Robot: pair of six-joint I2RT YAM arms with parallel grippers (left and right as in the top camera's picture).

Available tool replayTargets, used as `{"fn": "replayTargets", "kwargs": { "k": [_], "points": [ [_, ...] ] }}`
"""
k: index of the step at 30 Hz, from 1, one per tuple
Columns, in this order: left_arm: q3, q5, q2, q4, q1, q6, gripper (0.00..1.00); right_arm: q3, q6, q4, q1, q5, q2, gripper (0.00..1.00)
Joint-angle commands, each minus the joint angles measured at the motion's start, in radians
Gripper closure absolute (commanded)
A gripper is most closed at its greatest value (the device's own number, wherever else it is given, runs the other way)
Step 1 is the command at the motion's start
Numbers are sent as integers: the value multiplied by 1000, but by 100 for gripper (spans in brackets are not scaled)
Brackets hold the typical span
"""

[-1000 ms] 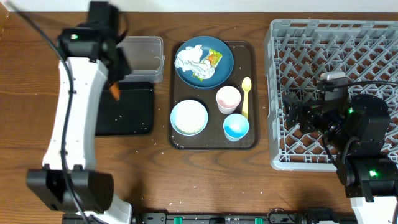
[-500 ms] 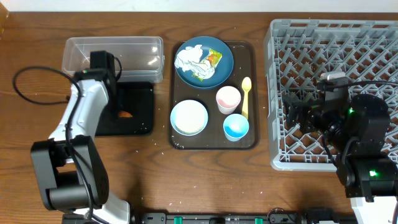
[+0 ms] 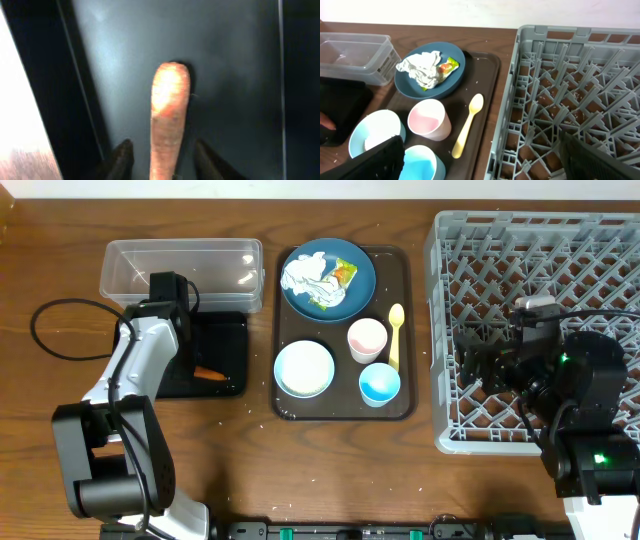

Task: Sort waste into correct bins and load items into the dishwasher rack
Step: 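Move the left gripper back over the blue plate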

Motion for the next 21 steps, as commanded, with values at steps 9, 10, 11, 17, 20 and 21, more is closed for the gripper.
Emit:
{"fn": "replayTargets", "kwargs": {
  "k": [9, 10, 11, 17, 20, 21],
  "points": [
    [92, 124, -218, -11, -2, 387, 45, 21, -4, -3, -8, 3, -2, 3],
    [92, 159, -256, 0, -2, 449, 45, 21, -4, -3, -8, 3, -2, 3],
    [92, 208, -294, 19, -2, 525, 45, 21, -4, -3, -8, 3, -2, 3],
    [98, 533, -435, 268, -87, 966, 28, 21, -4, 2, -8, 3, -2, 2],
    [171, 485, -398, 269, -167, 999, 25, 21, -4, 8, -8, 3, -1, 2],
    [207, 465, -371, 260, -192, 1014, 25, 21, -4, 8, -8, 3, -1, 2]
  ]
}}
